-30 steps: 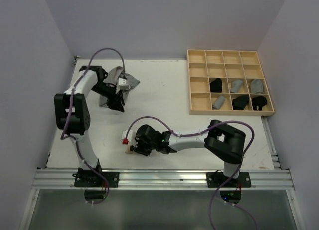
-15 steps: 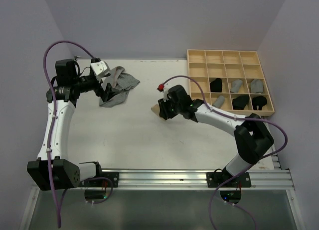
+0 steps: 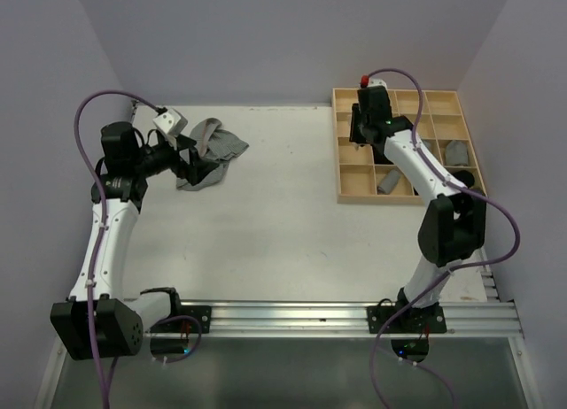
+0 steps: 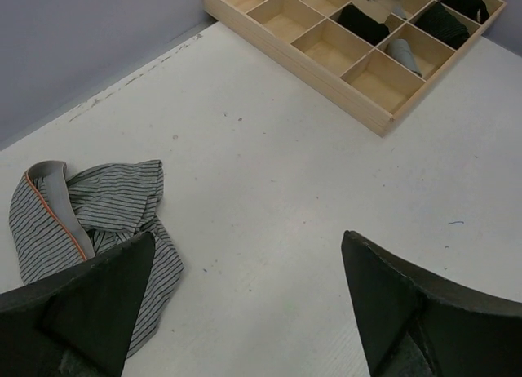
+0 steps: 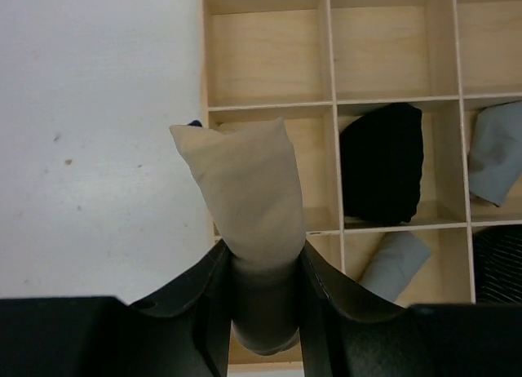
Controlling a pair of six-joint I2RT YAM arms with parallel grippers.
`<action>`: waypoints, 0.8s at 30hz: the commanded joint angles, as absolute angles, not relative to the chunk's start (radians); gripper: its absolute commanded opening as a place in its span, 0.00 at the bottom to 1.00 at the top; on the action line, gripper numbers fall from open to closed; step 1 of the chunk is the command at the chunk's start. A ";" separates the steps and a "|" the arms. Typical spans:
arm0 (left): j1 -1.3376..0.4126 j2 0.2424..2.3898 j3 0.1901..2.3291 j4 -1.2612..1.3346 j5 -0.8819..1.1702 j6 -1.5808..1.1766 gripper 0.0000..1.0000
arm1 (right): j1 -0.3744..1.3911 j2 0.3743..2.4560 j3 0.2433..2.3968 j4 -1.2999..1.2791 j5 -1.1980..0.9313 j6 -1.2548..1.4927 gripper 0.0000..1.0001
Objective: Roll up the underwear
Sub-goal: Place the rolled underwear into the container
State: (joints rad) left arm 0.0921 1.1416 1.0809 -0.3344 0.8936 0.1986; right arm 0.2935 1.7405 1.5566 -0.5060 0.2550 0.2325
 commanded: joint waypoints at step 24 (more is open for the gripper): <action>0.095 1.037 0.999 -0.310 0.726 0.215 1.00 | 0.267 2.244 1.887 -0.807 0.500 0.678 0.00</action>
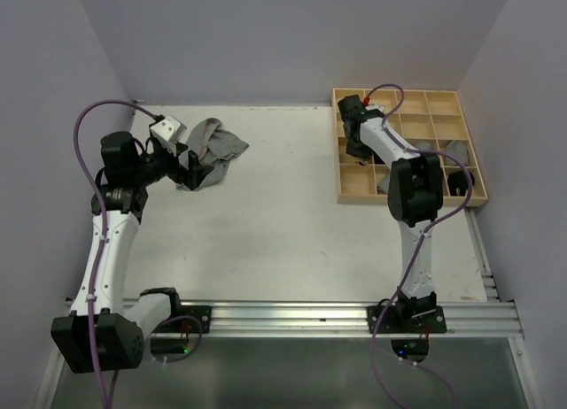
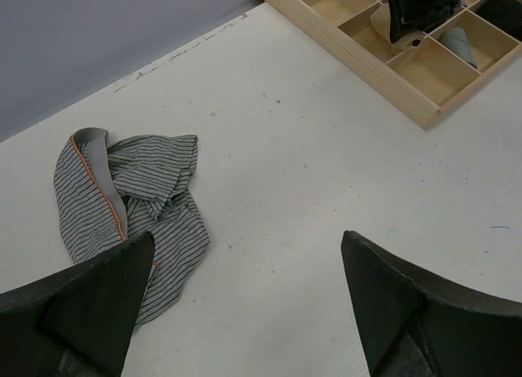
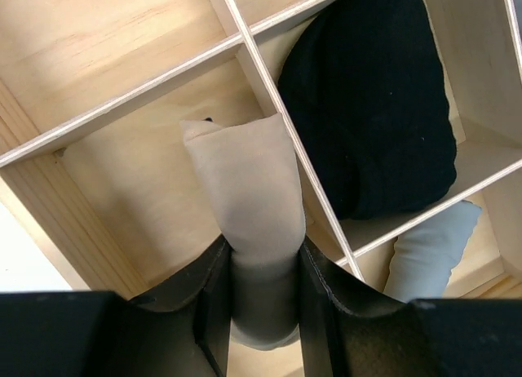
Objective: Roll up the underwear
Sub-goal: Place the rolled underwear into the container
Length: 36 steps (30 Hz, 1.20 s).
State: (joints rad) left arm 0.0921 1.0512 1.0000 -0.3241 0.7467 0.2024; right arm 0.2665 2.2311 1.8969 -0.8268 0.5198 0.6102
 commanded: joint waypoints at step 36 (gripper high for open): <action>0.095 1.140 1.049 -0.413 0.692 0.258 1.00 | 0.233 2.247 1.943 -0.753 0.291 0.736 0.62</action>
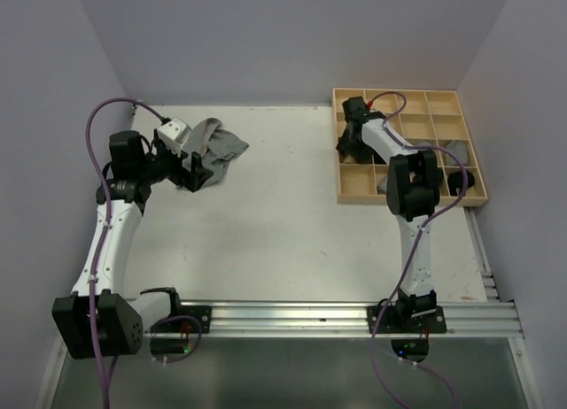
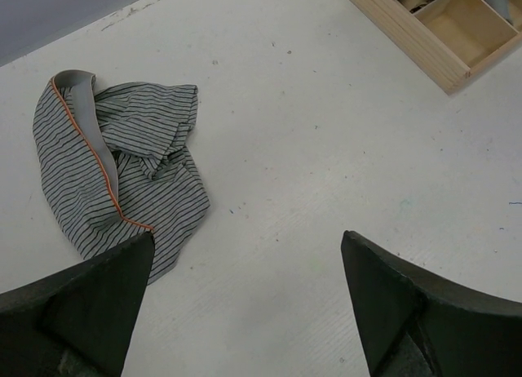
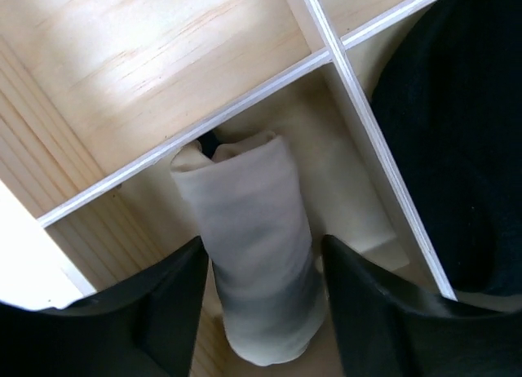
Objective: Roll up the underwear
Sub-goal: Place the rolled underwear into the container, then move the underwear to the center of the board
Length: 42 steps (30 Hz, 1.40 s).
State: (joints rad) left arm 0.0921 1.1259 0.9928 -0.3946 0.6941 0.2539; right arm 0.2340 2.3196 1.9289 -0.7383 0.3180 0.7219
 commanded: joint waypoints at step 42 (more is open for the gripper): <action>-0.201 1.579 0.944 -0.468 0.745 0.476 0.46 | 0.538 1.635 1.279 -0.460 0.023 0.502 0.60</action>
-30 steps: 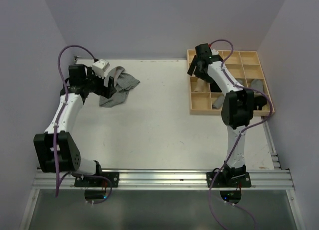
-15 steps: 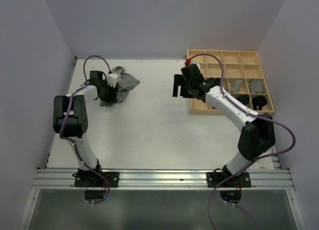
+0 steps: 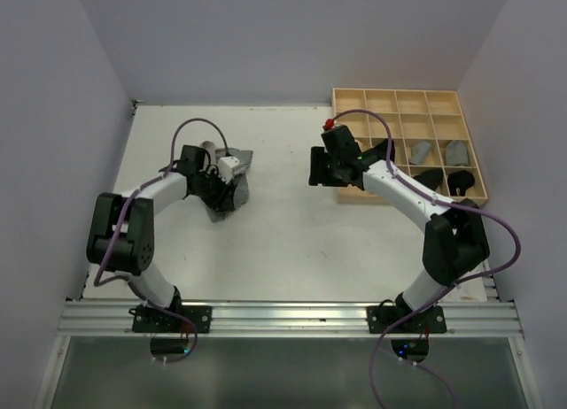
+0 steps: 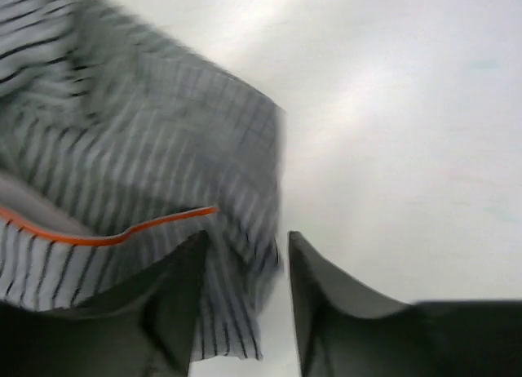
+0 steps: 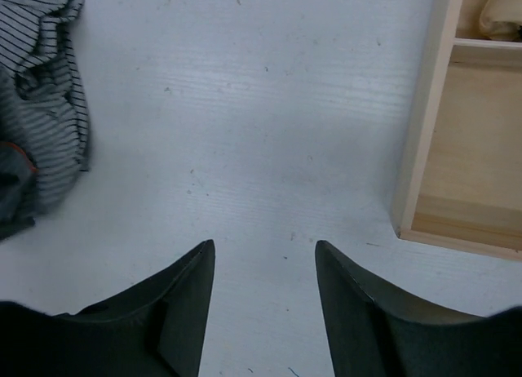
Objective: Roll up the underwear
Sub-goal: Move the underwear to the center of the board
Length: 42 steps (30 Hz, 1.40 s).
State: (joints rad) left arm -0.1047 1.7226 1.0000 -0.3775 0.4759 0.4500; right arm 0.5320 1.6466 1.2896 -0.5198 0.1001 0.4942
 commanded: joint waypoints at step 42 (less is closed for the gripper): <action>0.094 2.112 1.619 -0.429 0.568 0.437 0.30 | 0.833 2.252 1.632 -0.282 -0.144 0.735 0.44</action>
